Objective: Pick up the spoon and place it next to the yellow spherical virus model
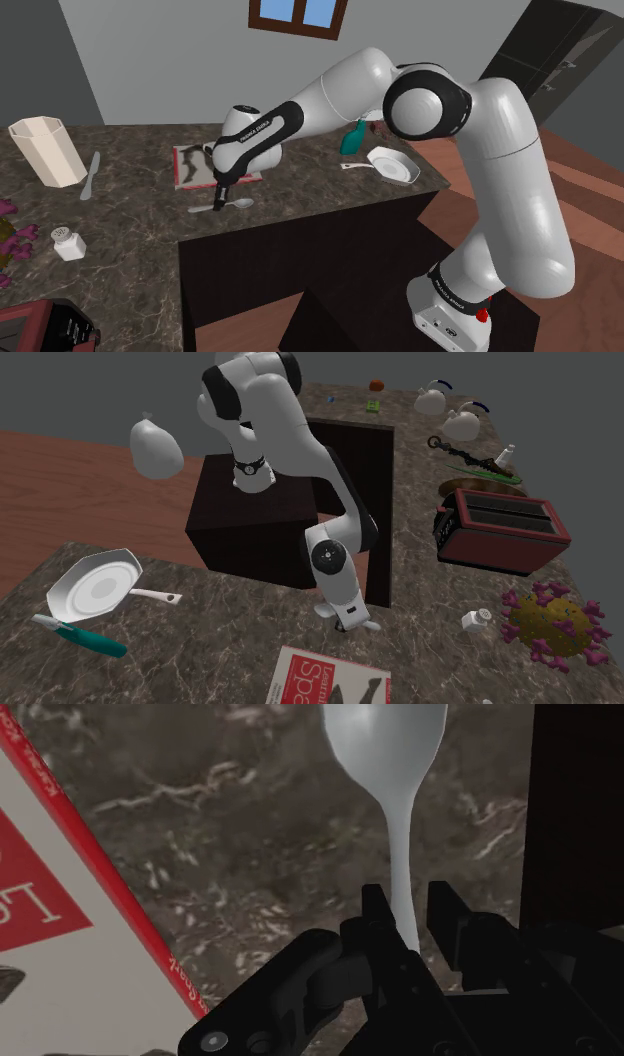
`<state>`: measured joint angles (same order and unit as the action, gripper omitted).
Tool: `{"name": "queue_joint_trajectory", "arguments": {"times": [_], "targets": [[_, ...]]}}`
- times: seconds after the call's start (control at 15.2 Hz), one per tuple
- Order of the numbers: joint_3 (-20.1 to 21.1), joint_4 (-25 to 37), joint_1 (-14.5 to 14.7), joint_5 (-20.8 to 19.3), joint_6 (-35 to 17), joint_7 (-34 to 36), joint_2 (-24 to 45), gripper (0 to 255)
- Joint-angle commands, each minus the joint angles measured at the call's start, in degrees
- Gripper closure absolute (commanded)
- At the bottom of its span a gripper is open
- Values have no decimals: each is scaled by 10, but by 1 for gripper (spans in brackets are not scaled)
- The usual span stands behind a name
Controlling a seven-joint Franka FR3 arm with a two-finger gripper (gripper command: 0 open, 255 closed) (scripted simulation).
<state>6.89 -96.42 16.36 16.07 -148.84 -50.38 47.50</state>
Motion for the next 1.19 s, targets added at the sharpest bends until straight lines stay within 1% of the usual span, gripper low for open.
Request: {"name": "queue_joint_trajectory", "arguments": {"times": [0.0, 1.12], "targets": [[-1, -3, 0, -1, 8, 3, -11, 255], [-7, -27, 2, -9, 84, 26, -112, 255]]}}
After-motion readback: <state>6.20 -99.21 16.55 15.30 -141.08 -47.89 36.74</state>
